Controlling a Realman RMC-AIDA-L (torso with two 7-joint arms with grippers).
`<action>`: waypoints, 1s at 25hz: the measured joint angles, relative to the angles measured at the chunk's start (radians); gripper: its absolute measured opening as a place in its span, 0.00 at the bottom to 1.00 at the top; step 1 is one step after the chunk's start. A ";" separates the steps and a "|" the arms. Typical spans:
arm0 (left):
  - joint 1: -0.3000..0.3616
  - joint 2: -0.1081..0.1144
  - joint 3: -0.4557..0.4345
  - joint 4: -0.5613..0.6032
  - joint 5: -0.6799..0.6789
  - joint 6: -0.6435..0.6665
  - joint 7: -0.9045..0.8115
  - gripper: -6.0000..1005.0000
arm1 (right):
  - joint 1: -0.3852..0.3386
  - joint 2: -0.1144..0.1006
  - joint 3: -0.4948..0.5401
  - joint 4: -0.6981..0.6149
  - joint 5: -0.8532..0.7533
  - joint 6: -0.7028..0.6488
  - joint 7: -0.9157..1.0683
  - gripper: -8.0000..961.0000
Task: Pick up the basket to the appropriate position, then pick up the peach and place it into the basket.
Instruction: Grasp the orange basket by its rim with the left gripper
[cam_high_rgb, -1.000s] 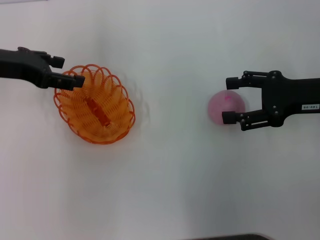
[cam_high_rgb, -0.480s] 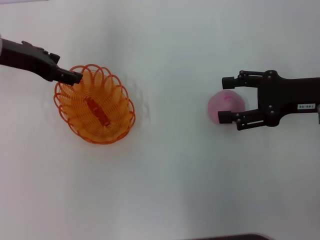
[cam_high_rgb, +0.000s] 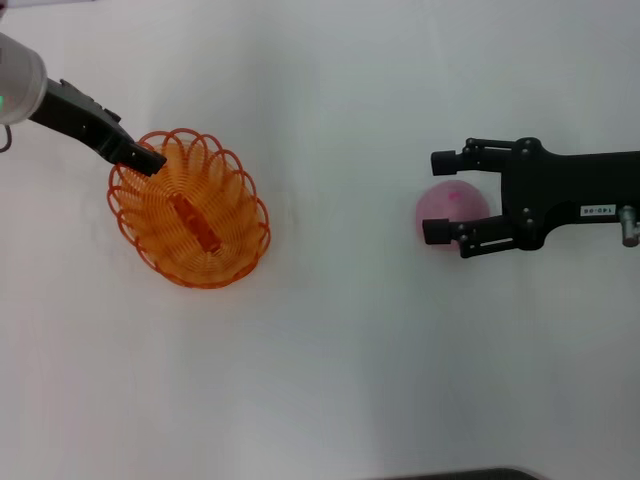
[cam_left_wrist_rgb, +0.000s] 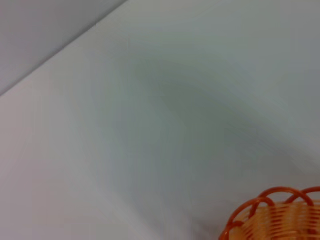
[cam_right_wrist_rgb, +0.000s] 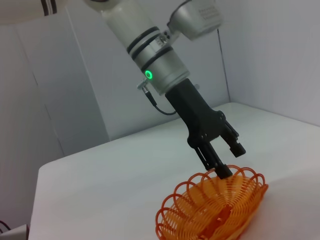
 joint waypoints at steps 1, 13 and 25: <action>-0.005 -0.005 0.000 -0.001 0.018 -0.004 -0.003 0.85 | 0.000 0.001 0.000 0.000 0.000 0.000 0.000 0.98; -0.028 -0.017 0.014 -0.023 0.057 -0.024 -0.020 0.85 | 0.000 0.002 0.000 0.000 0.000 0.003 -0.004 0.98; -0.054 -0.020 0.015 -0.125 0.079 -0.100 -0.013 0.85 | -0.006 0.007 -0.014 0.002 0.000 0.029 -0.006 0.98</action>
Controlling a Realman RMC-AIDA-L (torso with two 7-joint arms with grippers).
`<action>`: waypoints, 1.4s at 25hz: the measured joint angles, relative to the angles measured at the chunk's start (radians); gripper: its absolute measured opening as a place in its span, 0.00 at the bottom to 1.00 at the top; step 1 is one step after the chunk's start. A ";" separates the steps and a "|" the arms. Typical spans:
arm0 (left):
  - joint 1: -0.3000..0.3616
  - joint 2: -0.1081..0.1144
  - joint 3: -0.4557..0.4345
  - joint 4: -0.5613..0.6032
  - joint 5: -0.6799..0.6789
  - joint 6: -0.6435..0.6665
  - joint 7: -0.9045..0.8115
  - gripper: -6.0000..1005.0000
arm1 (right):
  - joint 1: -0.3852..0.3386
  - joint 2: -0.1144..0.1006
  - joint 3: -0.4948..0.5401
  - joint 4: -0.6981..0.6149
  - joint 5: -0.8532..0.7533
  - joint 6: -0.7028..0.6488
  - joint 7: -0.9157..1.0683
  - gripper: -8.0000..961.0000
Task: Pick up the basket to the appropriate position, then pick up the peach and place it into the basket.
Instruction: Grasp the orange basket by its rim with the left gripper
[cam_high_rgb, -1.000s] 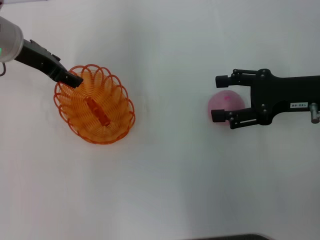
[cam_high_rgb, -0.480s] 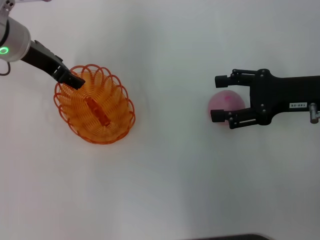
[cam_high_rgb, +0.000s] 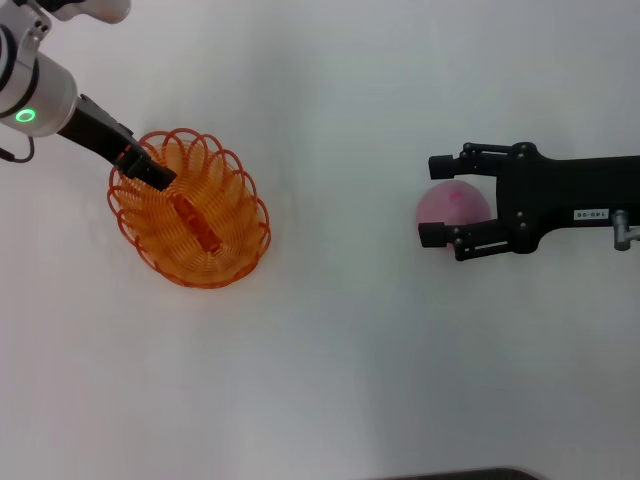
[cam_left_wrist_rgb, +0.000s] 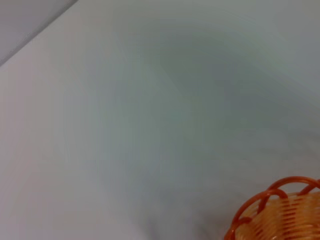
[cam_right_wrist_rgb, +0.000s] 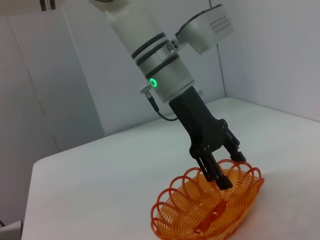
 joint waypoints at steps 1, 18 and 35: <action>-0.001 -0.001 0.000 -0.002 0.000 -0.003 0.000 0.85 | 0.001 0.001 -0.001 0.003 0.000 0.001 0.000 0.98; -0.005 0.000 0.028 -0.018 0.002 -0.020 -0.013 0.85 | 0.006 0.002 -0.021 0.014 0.000 0.014 -0.005 0.98; -0.006 -0.003 0.026 -0.019 0.002 -0.032 -0.027 0.54 | 0.008 0.000 -0.025 0.024 0.000 0.022 -0.005 0.98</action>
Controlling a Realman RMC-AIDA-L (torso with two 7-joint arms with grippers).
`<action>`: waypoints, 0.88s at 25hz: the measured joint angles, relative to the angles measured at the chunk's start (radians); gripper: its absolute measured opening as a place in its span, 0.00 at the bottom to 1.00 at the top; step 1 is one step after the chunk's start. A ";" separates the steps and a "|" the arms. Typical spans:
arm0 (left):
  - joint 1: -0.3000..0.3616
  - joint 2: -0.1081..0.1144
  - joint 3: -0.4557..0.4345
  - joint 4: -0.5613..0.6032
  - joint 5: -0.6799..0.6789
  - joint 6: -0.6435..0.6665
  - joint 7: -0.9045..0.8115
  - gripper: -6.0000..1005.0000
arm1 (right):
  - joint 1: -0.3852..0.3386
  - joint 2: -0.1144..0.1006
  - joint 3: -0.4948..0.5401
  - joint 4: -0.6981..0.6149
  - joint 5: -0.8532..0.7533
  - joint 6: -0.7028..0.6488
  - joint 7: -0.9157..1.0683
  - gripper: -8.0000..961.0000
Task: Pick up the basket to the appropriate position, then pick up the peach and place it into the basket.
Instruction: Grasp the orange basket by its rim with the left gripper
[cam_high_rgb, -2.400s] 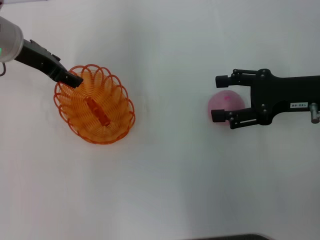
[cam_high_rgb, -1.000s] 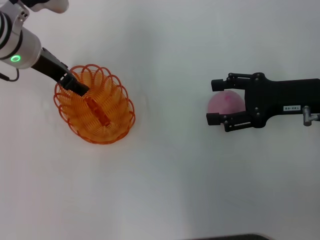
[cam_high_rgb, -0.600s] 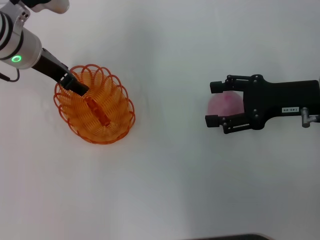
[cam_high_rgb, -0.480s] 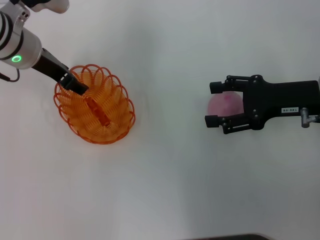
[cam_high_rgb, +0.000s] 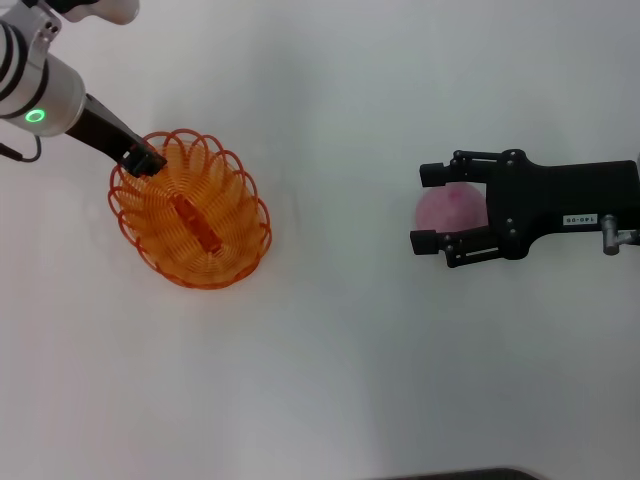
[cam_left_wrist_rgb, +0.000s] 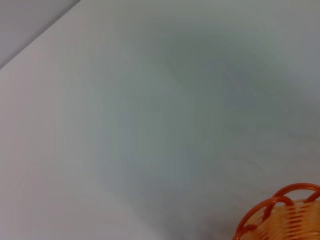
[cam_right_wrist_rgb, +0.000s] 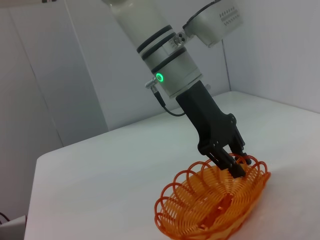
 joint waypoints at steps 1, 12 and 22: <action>0.000 0.000 0.000 0.000 0.000 0.000 0.001 0.49 | 0.000 0.000 0.000 0.000 0.000 0.000 0.000 0.98; 0.000 -0.002 0.001 0.001 0.000 0.002 0.006 0.19 | 0.000 0.000 0.000 0.000 0.000 0.003 0.000 0.98; 0.000 -0.004 0.011 0.019 -0.005 0.032 0.006 0.18 | 0.003 0.000 0.000 0.000 0.000 0.003 0.000 0.98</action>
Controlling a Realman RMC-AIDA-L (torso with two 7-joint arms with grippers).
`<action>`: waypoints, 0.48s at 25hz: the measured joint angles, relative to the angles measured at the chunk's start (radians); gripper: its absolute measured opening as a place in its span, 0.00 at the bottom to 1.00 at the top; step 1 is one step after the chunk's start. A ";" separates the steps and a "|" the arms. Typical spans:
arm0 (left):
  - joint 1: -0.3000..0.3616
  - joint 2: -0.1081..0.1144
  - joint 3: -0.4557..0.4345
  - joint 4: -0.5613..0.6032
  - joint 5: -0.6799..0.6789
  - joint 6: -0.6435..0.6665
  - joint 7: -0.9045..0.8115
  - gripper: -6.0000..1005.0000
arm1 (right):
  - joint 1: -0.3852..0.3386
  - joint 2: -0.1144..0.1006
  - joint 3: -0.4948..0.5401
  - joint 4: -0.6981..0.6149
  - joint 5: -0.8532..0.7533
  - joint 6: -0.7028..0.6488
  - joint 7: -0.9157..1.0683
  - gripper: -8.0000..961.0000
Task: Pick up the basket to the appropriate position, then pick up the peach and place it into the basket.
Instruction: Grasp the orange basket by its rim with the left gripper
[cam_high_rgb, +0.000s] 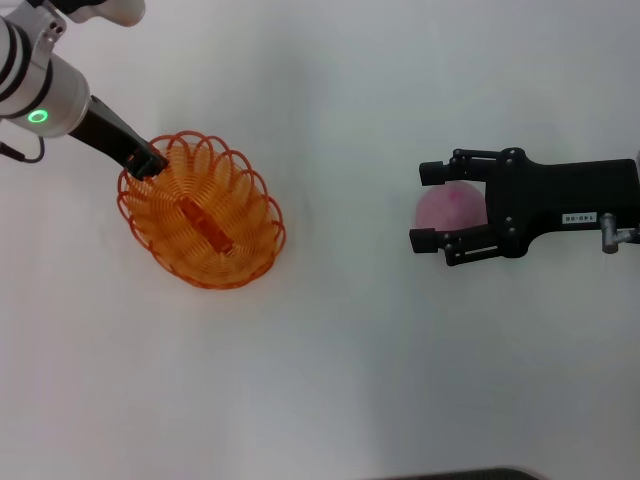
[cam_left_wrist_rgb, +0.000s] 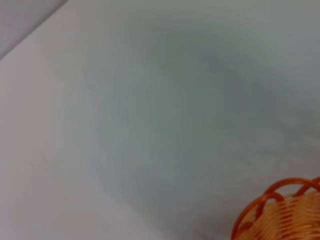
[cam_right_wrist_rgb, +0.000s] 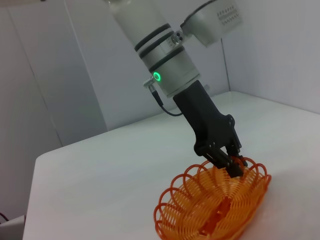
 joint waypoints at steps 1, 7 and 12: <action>0.001 -0.001 0.000 0.010 -0.001 0.010 0.000 0.18 | 0.000 0.000 0.000 0.000 0.000 0.000 0.000 0.98; 0.007 -0.003 -0.007 0.070 -0.002 0.062 -0.004 0.18 | 0.001 0.000 0.000 0.000 0.002 0.000 0.000 0.98; 0.010 -0.003 -0.023 0.134 -0.004 0.126 -0.009 0.16 | 0.001 0.000 0.000 0.000 0.004 0.005 -0.001 0.98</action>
